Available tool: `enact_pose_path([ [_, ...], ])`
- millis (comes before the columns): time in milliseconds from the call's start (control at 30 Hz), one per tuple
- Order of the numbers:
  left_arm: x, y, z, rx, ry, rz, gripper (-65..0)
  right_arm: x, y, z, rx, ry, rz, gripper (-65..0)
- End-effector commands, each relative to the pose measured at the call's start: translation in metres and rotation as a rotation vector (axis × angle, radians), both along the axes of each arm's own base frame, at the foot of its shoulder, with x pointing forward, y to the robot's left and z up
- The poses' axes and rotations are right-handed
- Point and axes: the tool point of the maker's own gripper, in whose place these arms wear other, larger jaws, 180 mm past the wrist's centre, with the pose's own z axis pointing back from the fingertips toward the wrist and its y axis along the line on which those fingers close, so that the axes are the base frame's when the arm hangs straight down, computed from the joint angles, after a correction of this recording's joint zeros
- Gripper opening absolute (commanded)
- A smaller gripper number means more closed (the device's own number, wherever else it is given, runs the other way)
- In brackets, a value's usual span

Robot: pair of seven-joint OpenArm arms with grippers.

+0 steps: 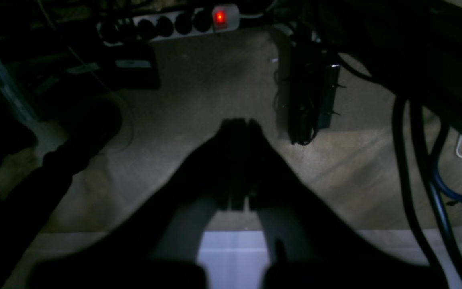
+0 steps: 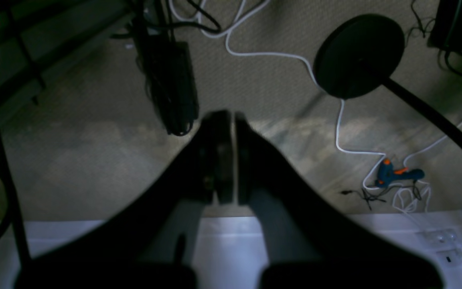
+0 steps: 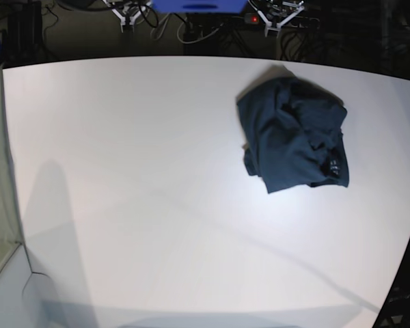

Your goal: Layout the t-shirt on the table in an organized manner, then fold the t-shirt properly

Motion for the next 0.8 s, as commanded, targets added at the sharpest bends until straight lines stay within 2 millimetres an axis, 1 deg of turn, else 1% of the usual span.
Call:
enact_pose_path([
  [0, 0.0003, 0.0016, 0.0002, 0.01, -0.003, 0.001, -65.0, -0.0006, 0.0002, 0.0001, 0.009, 0.0, 0.001, -65.0],
  [467, 0.0003, 0.0016, 0.0002, 0.009, -0.003, 0.002, -65.0, -0.003, 0.0001, 0.0002, 0.009, 0.003, 0.001, -65.0],
  [767, -0.0038, 0.0016, 0.0002, 0.01, 0.004, 0.002, -65.0, -0.0051, 0.0001, 0.0003, 0.009, 0.006, 0.001, -65.0],
])
